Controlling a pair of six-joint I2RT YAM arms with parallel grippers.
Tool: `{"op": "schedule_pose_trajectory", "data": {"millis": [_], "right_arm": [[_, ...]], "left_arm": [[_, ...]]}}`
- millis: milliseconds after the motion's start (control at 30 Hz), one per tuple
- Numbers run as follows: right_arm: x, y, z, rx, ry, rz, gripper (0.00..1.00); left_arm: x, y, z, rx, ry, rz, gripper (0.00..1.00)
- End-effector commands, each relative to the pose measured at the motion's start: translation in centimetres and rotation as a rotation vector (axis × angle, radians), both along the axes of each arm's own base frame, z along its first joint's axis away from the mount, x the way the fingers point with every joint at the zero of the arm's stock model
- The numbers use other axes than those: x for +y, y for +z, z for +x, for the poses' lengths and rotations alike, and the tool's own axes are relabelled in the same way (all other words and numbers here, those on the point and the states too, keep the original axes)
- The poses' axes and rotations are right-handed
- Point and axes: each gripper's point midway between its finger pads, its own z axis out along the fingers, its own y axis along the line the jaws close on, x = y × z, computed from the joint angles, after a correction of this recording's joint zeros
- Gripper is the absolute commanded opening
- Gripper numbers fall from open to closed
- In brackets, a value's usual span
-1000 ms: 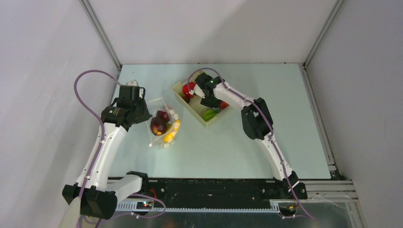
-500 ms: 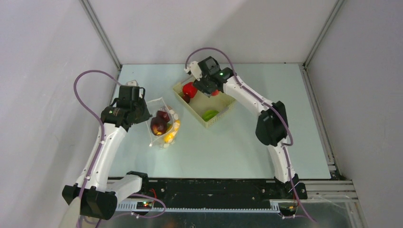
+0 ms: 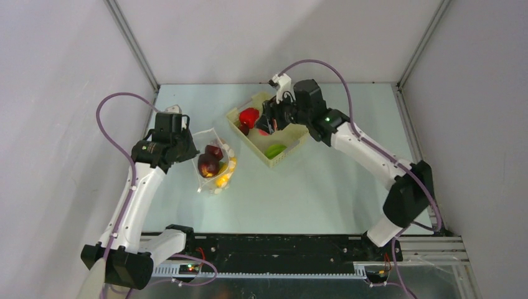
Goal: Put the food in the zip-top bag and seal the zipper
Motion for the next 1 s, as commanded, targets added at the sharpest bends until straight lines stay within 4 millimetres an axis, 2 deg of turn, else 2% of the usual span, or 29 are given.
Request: {"op": "schedule_pose_trajectory", "data": {"millis": [0,200,300,333,367,400,433,533,667,867,967], "right_arm": [[4.4,9.7,-6.7,0.016,0.237,0.446,0.08],[9.8,10.7,-11.8,0.059,0.375,0.543,0.09],[11.9,10.1,-11.8,0.066,0.319,0.561,0.1],[12.6,9.9,-12.4,0.075,0.324,0.563,0.11],[13.2,9.3,-12.0,0.079,0.295,0.558,0.11],[13.8,9.0,-12.3,0.091,0.289,0.557,0.11],[14.1,8.2,-11.4,0.099,0.241,0.546,0.11],[14.9,6.5,-10.5,0.124,0.163,0.519,0.11],[15.9,3.0,-9.2,0.151,0.091,0.434,0.11],[16.6,0.7,-9.3,0.142,0.062,0.327,0.12],[16.7,0.0,-9.7,0.075,0.046,0.241,0.14]], "left_arm": [[-0.4,1.6,0.4,-0.066,-0.029,-0.014,0.0],[-1.0,1.6,0.4,-0.071,-0.06,-0.041,0.0],[-1.4,1.7,0.4,-0.077,-0.074,-0.055,0.0],[-1.4,1.8,0.4,-0.079,-0.076,-0.057,0.0],[-1.5,1.8,0.4,-0.08,-0.081,-0.06,0.0],[-1.5,1.8,0.4,-0.082,-0.082,-0.062,0.0],[-1.6,1.9,0.4,-0.083,-0.086,-0.066,0.0],[-1.8,2.0,0.3,-0.088,-0.095,-0.073,0.0],[-1.8,2.1,0.3,-0.097,-0.097,-0.075,0.0],[-2.4,2.4,0.2,-0.104,-0.122,-0.1,0.0],[-2.7,2.4,0.2,-0.108,-0.136,-0.109,0.0]]}}
